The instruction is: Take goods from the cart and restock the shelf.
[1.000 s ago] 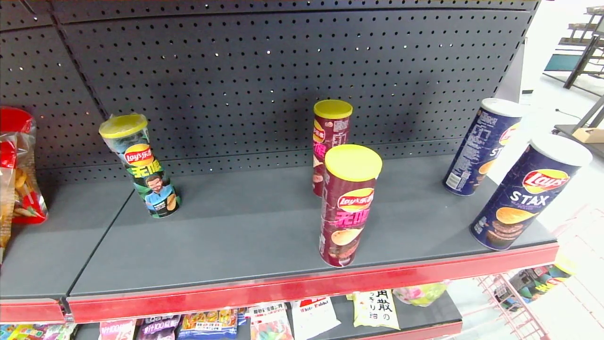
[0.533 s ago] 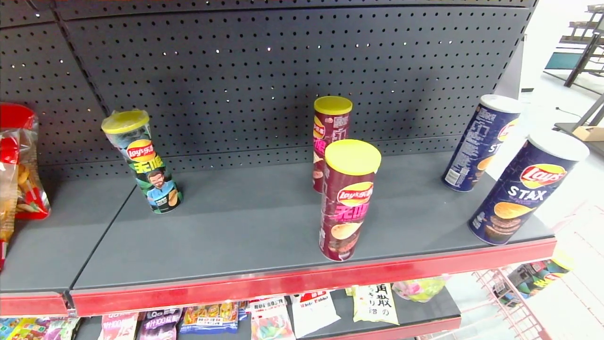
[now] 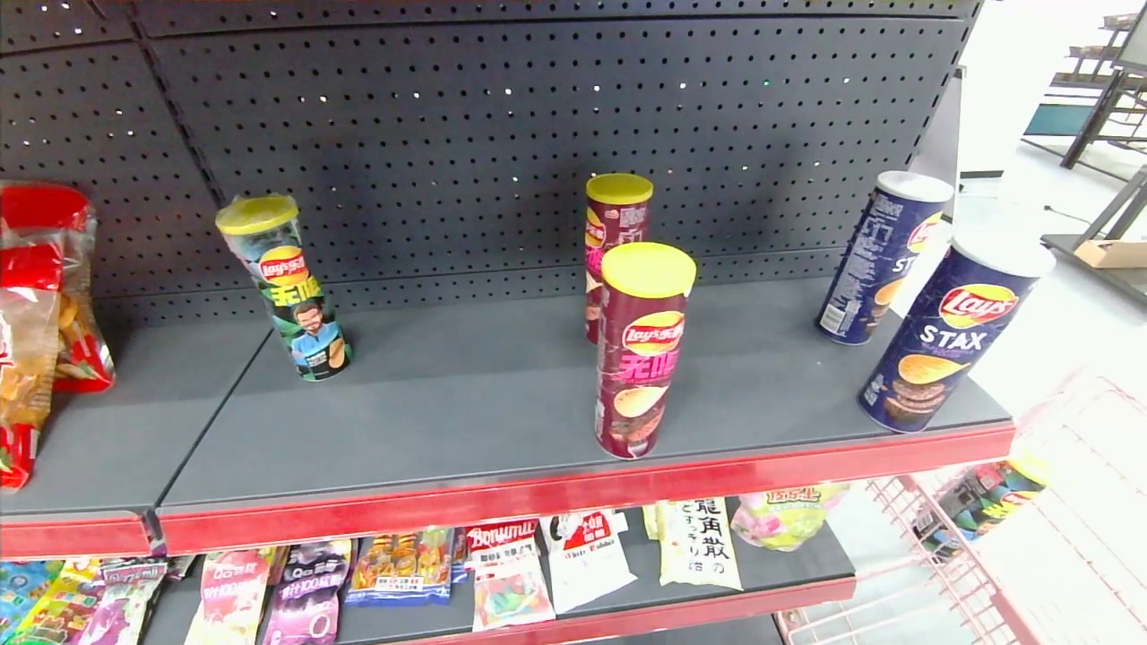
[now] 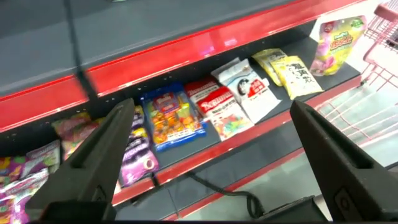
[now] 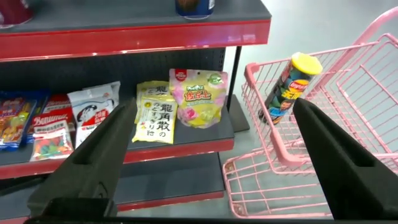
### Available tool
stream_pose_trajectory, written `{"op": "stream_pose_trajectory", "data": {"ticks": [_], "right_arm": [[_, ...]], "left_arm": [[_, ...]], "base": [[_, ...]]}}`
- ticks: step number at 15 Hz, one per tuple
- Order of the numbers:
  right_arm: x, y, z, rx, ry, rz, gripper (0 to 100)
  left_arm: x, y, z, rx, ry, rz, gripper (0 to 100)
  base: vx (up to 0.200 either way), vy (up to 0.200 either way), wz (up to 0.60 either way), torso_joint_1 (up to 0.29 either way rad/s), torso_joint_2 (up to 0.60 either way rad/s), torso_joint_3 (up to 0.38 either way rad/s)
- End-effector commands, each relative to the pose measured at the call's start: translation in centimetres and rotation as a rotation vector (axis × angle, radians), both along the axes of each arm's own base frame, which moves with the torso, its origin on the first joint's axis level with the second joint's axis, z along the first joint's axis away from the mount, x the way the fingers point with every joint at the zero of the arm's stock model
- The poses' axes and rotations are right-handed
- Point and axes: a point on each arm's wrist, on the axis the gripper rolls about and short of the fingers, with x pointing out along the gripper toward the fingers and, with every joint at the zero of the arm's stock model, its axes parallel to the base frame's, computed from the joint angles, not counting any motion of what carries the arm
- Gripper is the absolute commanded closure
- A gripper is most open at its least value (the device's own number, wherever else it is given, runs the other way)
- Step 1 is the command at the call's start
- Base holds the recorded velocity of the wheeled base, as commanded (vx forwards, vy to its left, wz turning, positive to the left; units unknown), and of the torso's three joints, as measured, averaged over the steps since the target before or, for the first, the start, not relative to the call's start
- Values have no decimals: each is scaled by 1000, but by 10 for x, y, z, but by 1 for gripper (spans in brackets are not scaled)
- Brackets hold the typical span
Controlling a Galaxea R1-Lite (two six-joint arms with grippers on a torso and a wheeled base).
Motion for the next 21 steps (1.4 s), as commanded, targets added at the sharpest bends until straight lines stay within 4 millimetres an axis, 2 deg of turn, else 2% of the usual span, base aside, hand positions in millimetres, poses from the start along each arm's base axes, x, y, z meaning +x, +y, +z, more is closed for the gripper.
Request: {"op": "stream_pose_trajectory", "data": {"ticks": [1,10,12,21], "right_arm": [[0,0,0,-1,-1,1,0],[0,0,0,2,-1,-1,0],[0,0,0,2,-1,-1,0],[0,0,0,5,-1,-4,0]], "left_arm": [[0,0,0,0,-1,-1,0],[-2,0,-1,-5,-18,-19,0],[-3,1,-1,-15,-31,-65,0],[-3,1,-1,-9,-33,-64,0]], "base": [[0,-200,0,12,2,7],[0,-200,0,4,0,3],[0,0,0,0,0,0],[0,0,0,0,0,0]]}}
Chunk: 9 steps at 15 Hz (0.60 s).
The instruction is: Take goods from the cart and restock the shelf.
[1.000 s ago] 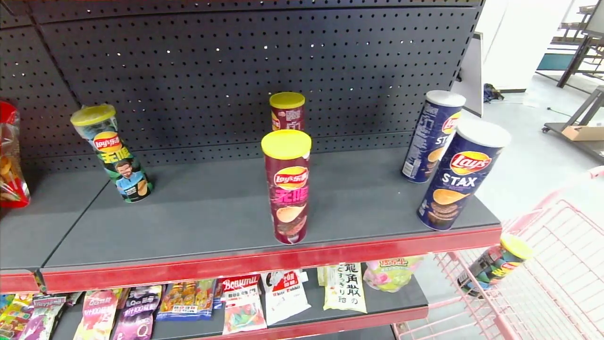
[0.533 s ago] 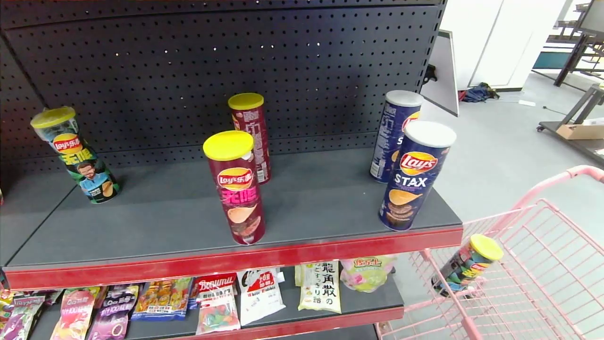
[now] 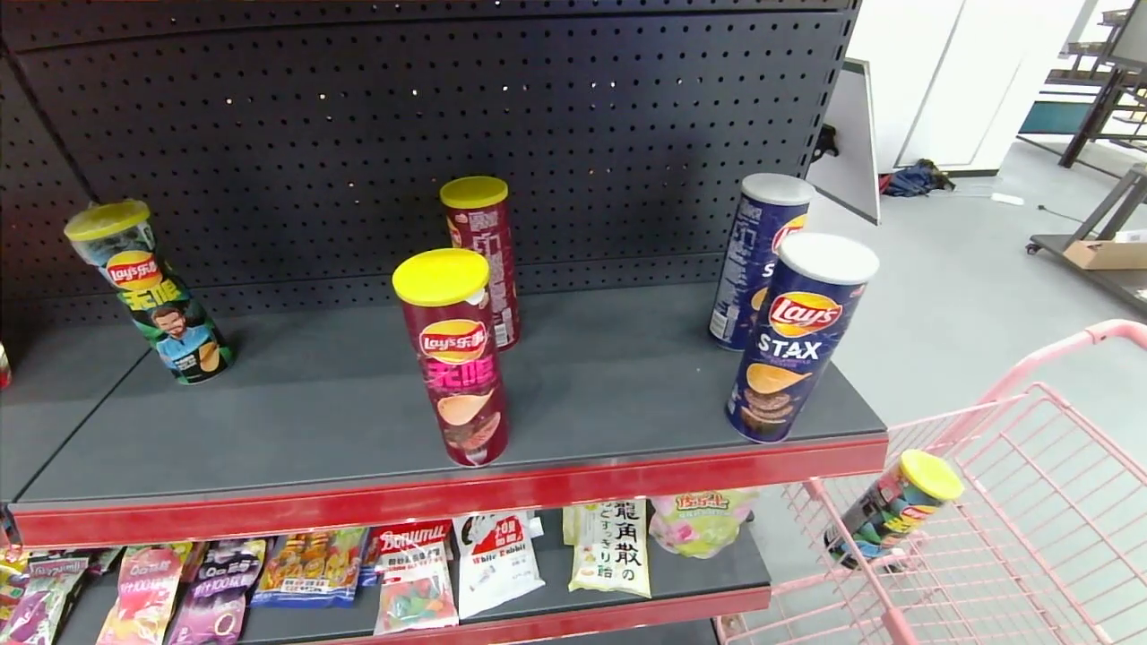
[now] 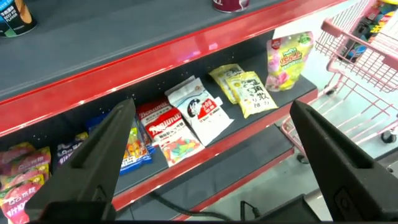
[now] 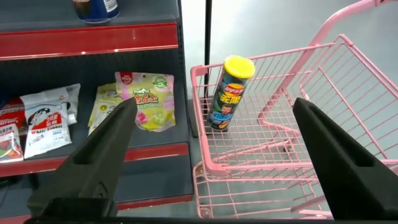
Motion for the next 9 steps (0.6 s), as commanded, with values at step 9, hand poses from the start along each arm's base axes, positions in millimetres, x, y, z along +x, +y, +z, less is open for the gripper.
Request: {"op": "stream_pose_trajectory", "data": {"ticks": [9], "right_arm": [[0,0,0,2,0,-1,0]], "left_arm": [[0,0,0,0,1,0,0]], "base": [[0,0,-400,1,3,1]]}}
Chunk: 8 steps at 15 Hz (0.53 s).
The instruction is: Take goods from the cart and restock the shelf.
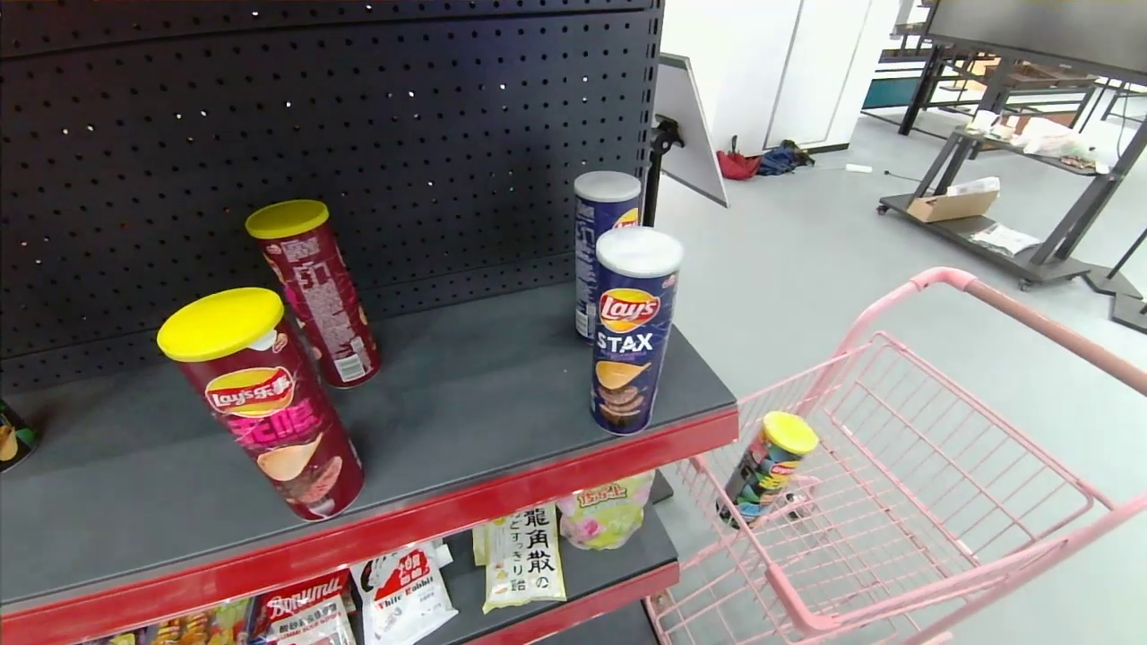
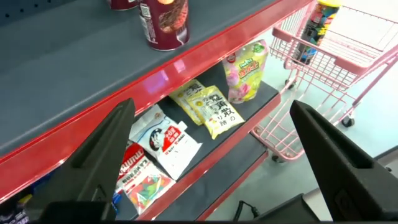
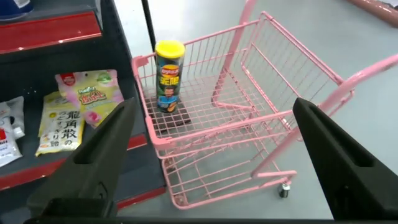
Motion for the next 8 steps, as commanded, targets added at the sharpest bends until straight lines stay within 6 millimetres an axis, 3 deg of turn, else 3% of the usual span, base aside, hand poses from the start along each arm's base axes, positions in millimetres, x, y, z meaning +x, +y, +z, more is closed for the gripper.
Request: {"op": "stream_pose_trajectory", "data": {"ticks": [1,5,8], "right_arm": [[0,0,0,0,0,-3,0],[0,-1,0,-2,0,-43,0],[0,-1,0,8,-3,-44,0]], "left_arm": [[0,0,1,0,-3,-1,0],[0,0,0,0,-3,2,0],[0,0,0,2,-3,0,0]], "base": [[0,0,0,0,0,0],[0,0,0,-13,23,19],[0,0,0,-131,330,183]]}}
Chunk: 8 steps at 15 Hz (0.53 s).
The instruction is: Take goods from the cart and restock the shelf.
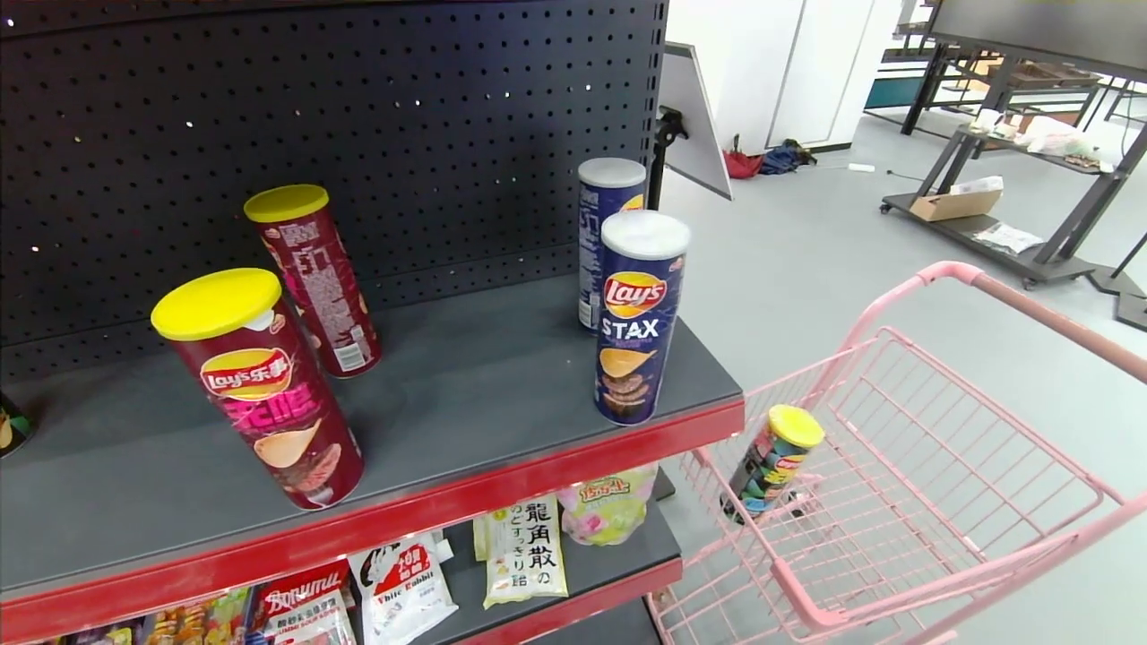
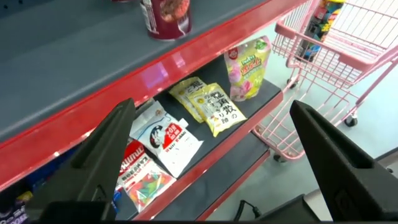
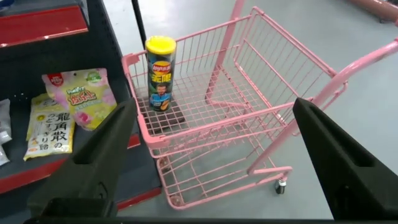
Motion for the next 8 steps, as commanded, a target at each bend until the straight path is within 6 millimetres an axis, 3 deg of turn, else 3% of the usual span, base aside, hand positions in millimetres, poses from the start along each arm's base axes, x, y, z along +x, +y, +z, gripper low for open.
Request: {"op": "stream_pose_trajectory", "data": {"ticks": [1,8], "right_arm": [[0,0,0,5,-2,-1,0],[0,0,0,6,-3,-1,0]], "left_arm": [[0,0,0,0,-1,0,0],[0,0,0,3,-2,4,0]], "base": [[0,0,0,-134,349,207],[0,0,0,-137,364,220]]}}
